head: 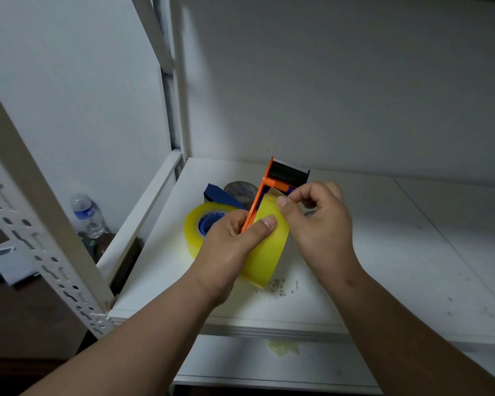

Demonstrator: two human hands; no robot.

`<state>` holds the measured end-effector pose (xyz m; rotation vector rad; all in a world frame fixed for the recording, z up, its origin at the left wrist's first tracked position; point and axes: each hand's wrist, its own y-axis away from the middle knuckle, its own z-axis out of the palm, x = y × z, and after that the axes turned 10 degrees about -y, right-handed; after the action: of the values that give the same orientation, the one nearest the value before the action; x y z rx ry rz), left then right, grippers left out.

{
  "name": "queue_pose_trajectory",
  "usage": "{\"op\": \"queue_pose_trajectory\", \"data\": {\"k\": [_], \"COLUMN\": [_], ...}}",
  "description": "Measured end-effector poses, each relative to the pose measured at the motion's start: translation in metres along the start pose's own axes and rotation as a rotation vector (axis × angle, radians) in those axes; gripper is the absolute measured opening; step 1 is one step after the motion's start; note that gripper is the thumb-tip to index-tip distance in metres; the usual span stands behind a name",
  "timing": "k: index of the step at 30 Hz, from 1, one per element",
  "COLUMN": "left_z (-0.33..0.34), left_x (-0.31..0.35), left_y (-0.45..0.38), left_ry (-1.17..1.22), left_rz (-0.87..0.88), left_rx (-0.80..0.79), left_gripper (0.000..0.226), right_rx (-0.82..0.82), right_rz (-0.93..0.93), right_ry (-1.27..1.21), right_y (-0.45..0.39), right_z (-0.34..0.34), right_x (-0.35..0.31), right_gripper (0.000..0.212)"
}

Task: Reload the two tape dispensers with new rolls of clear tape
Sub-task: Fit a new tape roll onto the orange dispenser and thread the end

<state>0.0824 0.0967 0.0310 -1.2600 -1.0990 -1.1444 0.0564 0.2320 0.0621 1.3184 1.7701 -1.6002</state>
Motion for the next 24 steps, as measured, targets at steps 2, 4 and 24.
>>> {"op": "queue_pose_trajectory", "data": {"k": [2,4,24], "left_z": [0.001,0.001,-0.006], "left_x": [0.003,0.004,0.006], "left_y": [0.002,0.003,0.013], "left_ry": [-0.001,0.007,0.014], "left_rz": [-0.002,-0.028,-0.146], "left_rx": [0.017,0.033,-0.045], "left_gripper": [0.071,0.070,0.075], "right_rx": [0.006,0.009,0.026], "right_rz": [-0.035,-0.087,-0.341], "right_ry": [0.066,0.145,0.636], "right_y": [0.001,0.001,0.003], "right_z": [0.001,0.002,0.000], "right_x": [-0.001,0.001,-0.003], "right_gripper": [0.016,0.017,0.016]}}
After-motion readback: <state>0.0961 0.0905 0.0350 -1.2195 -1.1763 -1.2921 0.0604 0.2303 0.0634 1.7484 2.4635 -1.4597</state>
